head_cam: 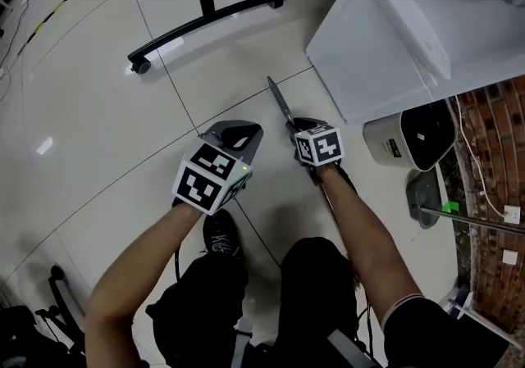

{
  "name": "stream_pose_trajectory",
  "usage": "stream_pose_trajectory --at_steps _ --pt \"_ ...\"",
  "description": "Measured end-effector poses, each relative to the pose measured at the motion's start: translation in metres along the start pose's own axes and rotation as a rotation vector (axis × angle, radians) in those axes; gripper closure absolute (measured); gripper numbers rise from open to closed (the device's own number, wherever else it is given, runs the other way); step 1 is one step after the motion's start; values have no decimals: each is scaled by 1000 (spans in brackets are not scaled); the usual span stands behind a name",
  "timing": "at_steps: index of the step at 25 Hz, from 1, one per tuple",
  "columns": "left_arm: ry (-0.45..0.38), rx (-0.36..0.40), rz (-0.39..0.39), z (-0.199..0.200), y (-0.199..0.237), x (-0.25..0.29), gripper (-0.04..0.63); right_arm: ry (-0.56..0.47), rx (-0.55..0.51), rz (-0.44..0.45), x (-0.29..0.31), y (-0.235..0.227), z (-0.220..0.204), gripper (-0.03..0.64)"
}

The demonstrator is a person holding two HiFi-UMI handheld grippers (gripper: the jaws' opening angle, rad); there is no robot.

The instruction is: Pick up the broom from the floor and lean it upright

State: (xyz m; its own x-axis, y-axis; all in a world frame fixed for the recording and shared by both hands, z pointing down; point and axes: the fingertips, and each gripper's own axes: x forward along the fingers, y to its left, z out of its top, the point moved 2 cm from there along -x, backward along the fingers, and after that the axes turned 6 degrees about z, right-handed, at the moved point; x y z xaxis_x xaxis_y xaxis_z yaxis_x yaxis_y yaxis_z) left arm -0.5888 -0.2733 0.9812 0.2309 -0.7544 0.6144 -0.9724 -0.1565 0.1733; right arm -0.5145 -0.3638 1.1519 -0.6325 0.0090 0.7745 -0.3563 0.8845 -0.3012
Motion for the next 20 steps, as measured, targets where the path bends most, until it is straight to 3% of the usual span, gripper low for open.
stream_pose_trajectory --at_steps 11,20 --pt "-57 2 21 100 -42 -87 594 -231 -96 -4 -214 85 85 540" --pt "-193 35 45 200 -122 -204 595 -376 -193 -22 -415 159 118 543"
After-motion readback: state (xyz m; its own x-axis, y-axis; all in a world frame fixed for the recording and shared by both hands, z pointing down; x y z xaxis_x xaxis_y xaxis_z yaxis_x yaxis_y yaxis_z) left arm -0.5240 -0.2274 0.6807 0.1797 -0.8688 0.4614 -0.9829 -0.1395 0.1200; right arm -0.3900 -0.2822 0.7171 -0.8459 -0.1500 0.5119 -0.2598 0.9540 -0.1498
